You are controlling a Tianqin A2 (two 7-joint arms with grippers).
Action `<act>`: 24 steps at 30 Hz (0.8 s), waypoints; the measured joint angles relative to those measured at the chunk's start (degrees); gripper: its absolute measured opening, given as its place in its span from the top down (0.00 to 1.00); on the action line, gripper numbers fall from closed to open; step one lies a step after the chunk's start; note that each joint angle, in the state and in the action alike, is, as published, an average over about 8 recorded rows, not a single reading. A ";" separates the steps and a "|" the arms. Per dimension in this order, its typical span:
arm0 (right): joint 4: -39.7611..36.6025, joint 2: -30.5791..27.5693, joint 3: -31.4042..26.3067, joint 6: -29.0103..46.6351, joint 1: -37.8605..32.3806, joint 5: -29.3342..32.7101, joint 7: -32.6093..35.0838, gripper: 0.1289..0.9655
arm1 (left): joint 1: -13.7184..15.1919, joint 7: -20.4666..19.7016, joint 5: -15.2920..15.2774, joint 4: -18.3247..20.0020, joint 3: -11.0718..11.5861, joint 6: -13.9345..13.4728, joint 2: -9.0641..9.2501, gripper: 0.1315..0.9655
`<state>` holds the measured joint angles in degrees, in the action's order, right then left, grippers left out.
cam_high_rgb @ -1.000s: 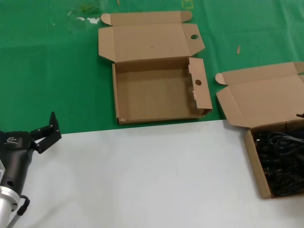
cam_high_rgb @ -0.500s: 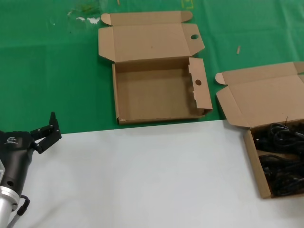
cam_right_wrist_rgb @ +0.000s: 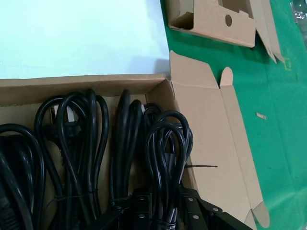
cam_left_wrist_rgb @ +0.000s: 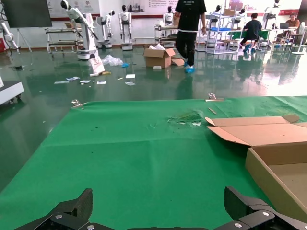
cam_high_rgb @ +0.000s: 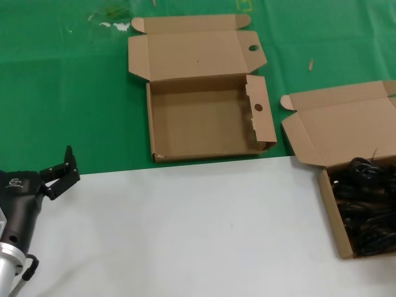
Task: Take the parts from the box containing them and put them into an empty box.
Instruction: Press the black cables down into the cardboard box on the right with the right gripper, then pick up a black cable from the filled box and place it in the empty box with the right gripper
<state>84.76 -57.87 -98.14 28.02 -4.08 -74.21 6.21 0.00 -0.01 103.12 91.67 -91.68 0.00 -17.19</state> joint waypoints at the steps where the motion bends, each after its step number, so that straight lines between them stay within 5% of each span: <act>1: 0.34 -0.15 0.27 -0.10 0.35 0.16 -0.23 0.87 | 0.00 0.00 0.00 0.00 0.00 0.00 0.00 0.00; 17: 12.67 -2.11 12.58 -0.95 11.99 4.03 -7.45 0.89 | 0.00 -0.05 -0.01 0.00 0.00 0.00 0.00 0.00; 24: 18.32 0.44 13.90 1.09 11.09 6.90 -10.40 0.89 | 0.00 -0.03 -0.02 0.00 0.00 0.00 0.00 0.00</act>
<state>103.08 -57.44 -84.23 29.11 7.01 -67.31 -4.19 0.00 -0.04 103.10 91.67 -91.68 0.00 -17.19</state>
